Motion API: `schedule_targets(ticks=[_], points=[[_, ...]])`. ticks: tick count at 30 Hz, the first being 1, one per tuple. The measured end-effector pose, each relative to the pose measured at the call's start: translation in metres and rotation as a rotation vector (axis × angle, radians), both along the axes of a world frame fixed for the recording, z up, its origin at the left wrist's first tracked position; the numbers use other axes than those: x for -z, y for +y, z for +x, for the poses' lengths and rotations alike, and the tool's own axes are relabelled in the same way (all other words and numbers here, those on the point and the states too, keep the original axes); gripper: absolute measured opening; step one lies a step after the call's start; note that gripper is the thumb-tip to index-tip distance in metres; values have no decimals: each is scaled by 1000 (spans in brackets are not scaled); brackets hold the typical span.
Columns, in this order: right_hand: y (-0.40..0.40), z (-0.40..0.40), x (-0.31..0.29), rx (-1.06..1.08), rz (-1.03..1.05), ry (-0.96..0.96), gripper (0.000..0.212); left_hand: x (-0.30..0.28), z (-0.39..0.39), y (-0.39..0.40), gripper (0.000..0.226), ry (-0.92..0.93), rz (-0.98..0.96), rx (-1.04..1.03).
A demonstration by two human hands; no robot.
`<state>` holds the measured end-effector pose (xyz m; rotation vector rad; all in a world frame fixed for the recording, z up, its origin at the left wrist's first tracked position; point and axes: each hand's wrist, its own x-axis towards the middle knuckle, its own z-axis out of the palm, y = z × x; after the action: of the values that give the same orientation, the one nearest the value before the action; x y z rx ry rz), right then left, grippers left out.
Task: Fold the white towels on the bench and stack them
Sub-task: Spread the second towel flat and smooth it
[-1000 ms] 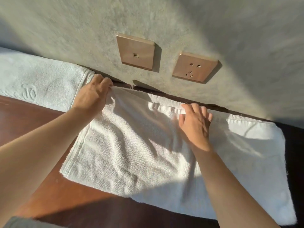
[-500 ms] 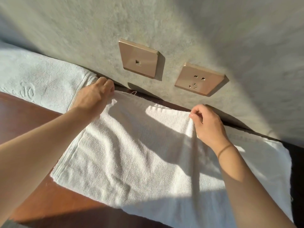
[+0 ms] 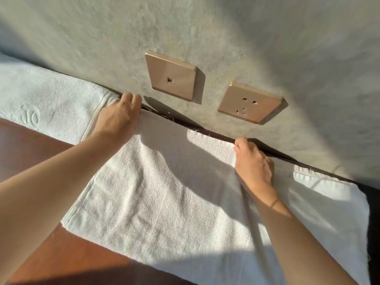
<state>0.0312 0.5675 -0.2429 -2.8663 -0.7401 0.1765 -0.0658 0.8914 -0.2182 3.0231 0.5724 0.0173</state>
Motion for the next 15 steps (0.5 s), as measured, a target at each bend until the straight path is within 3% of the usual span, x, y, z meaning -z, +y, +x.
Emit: schedule_targets(ticks=[3, 7, 10, 15], points=[[7, -1, -6, 89, -60, 19, 20, -1, -2, -14, 17, -56, -54, -49], [4, -33, -20, 179, 48, -134, 35, -2, -60, -70, 37, -194, -145, 10], [2, -94, -16, 192, 67, -105, 47, 17, -123, -111, 60, -9, -253, 84], [4, -179, 17, -37, -73, 3, 69, 47, -183, -94, 71, 143, -181, 64]])
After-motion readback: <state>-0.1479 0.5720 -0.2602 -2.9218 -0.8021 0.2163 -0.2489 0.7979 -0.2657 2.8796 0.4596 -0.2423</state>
